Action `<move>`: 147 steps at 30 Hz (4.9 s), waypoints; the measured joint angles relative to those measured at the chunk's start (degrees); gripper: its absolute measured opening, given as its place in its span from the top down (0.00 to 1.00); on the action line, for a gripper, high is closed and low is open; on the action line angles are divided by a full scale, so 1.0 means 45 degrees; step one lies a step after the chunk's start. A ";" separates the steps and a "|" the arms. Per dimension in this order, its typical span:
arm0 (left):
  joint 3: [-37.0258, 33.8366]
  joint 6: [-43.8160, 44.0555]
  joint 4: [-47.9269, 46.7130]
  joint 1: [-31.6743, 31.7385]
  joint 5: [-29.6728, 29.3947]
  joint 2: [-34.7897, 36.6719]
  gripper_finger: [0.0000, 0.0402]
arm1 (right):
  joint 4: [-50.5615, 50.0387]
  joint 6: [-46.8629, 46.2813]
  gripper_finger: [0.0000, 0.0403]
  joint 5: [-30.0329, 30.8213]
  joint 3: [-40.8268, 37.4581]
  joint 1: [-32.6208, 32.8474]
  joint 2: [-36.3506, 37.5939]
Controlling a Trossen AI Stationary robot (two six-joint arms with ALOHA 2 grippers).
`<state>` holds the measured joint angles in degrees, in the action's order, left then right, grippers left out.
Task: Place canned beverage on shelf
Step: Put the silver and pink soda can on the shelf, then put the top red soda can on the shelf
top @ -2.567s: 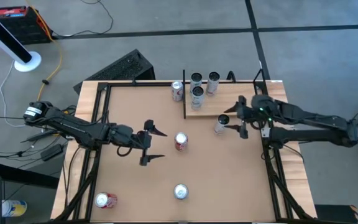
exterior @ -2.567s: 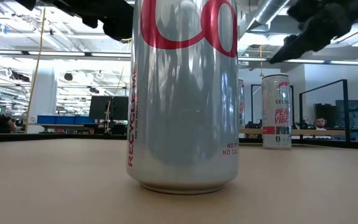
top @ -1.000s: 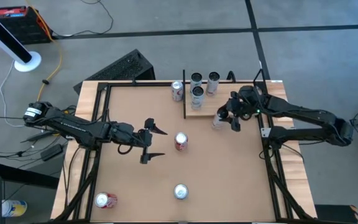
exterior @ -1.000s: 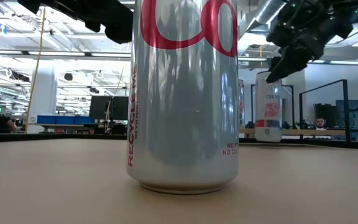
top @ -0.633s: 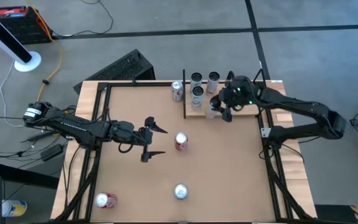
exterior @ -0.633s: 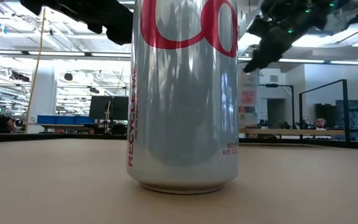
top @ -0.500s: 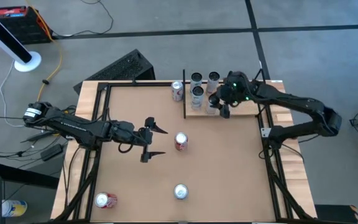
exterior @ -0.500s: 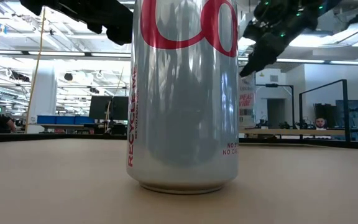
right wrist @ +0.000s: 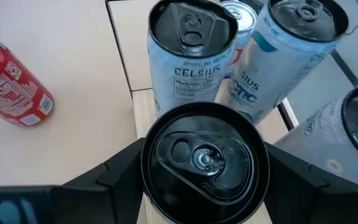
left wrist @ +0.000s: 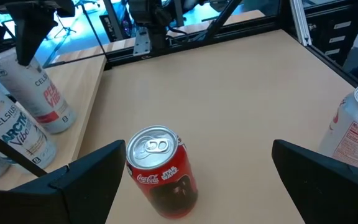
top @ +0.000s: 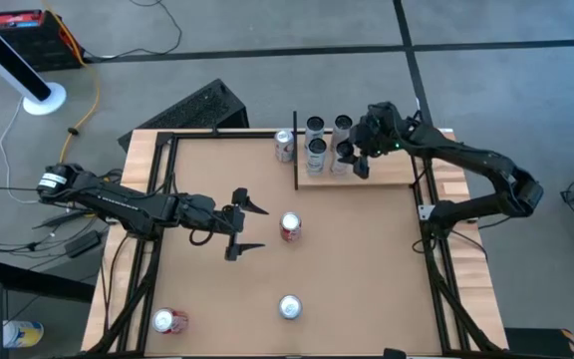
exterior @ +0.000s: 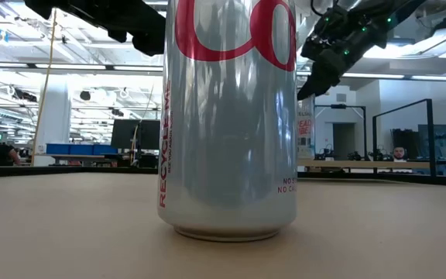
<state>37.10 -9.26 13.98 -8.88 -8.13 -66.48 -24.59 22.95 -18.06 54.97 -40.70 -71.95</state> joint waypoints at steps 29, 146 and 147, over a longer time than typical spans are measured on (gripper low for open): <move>0.0000 0.0108 0.0000 0.0000 -0.0042 0.0000 0.03 | 0.0191 0.0240 0.03 -0.0247 -0.0027 -0.0420 -0.0114; 0.0005 0.1541 -0.0772 -0.0413 -0.0042 0.0000 0.03 | 0.2062 -0.5569 0.20 0.8296 -0.6437 0.5434 0.8429; 0.0005 0.1541 -0.0763 -0.0413 -0.0042 0.0000 0.03 | 0.2070 -0.5543 0.20 0.8275 -0.6456 0.4821 0.8429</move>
<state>37.12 -2.33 10.55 -10.74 -8.32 -66.48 -15.28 -2.00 19.17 25.92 -19.00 -34.02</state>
